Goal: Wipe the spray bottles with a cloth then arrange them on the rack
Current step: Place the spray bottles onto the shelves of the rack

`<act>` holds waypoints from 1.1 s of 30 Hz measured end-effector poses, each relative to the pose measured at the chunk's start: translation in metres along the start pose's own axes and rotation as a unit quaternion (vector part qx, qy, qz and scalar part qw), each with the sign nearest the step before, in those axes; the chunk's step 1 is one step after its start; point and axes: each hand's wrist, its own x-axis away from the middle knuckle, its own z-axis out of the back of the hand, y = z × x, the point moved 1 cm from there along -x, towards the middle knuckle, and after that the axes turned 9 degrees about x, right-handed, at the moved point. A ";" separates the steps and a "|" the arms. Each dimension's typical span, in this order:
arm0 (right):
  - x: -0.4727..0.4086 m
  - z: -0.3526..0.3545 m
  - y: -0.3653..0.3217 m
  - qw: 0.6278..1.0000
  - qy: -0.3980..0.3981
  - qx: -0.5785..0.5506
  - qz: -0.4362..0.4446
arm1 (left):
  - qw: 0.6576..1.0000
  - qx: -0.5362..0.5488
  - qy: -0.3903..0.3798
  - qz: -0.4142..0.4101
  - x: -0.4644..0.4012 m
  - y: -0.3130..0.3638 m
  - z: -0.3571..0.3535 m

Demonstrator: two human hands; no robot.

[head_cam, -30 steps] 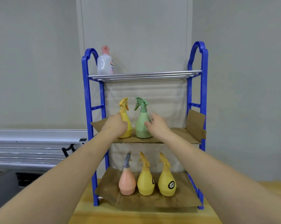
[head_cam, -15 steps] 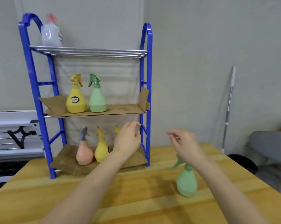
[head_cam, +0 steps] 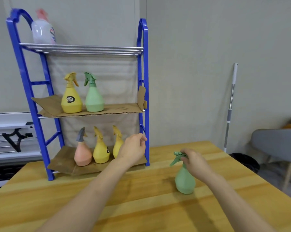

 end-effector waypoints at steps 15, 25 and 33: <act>-0.068 0.104 -0.142 0.943 0.209 -0.117 0.232 | 0.994 -0.011 0.111 -0.006 -0.048 -0.029 0.105; -0.150 0.168 -0.237 0.912 0.265 -0.140 0.280 | 0.984 -0.107 0.137 0.026 -0.087 -0.056 0.164; -0.219 0.155 -0.285 0.925 0.238 -0.127 0.267 | 0.973 -0.183 0.119 0.077 -0.101 -0.091 0.170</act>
